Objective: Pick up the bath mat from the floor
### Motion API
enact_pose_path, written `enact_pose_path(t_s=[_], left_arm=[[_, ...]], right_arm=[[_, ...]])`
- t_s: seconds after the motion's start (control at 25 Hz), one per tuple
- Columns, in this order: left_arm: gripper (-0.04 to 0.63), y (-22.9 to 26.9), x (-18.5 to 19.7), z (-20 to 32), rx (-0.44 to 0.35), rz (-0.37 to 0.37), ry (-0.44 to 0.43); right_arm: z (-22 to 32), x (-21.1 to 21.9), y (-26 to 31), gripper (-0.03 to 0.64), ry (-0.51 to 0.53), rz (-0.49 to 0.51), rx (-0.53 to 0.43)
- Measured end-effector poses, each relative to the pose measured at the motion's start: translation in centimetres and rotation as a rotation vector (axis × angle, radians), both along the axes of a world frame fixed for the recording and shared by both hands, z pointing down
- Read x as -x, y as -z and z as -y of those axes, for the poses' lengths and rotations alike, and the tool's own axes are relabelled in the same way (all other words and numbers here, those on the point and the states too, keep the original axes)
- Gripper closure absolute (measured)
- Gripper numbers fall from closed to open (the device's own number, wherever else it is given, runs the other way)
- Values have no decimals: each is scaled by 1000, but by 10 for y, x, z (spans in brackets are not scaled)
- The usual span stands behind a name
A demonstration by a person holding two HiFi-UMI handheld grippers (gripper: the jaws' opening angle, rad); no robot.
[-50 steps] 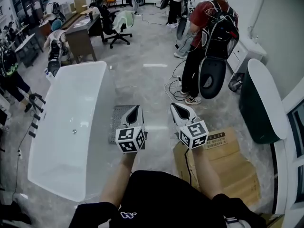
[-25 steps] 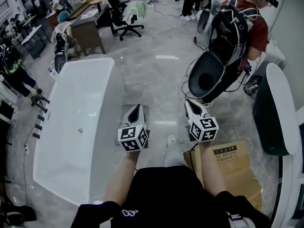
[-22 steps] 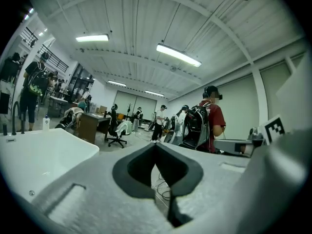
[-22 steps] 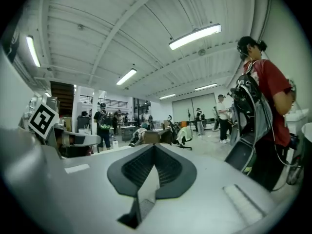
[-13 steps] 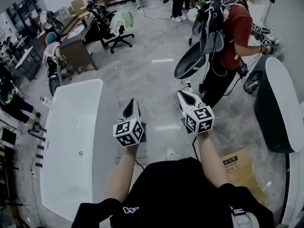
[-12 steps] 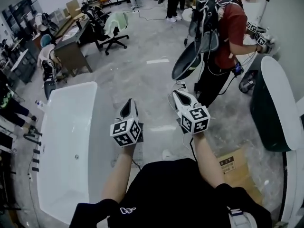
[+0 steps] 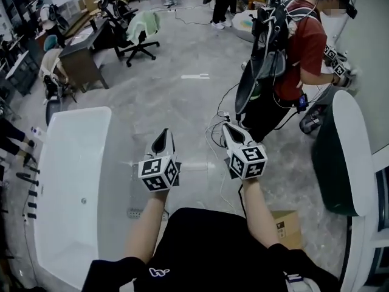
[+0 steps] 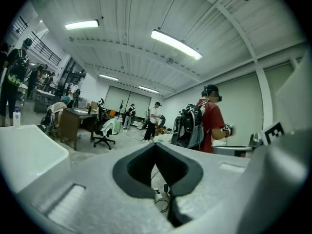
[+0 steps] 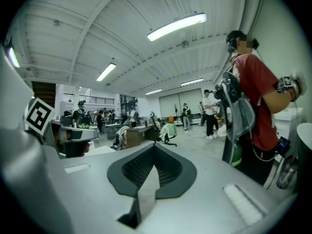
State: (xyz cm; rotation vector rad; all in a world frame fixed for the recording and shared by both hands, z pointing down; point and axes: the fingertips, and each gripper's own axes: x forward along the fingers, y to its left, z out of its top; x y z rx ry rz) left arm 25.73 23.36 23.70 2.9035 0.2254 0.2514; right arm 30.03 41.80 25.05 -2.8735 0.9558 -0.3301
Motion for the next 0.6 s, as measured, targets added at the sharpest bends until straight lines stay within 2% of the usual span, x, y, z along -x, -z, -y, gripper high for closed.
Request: enact_pose_path(t_s=[0.12, 0.24, 0.44, 0.6], left_arm=[[595, -17, 2, 23, 17, 31, 59], [595, -25, -10, 46, 18, 64, 89], [595, -26, -20, 74, 33, 37, 112], [595, -23, -28, 115, 25, 39, 154]], right_arm=[[21, 0, -12, 611, 62, -4, 45], [36, -24, -12, 611, 44, -4, 97], [66, -39, -6, 611, 83, -24, 97], [109, -46, -9, 611, 144, -53, 181]])
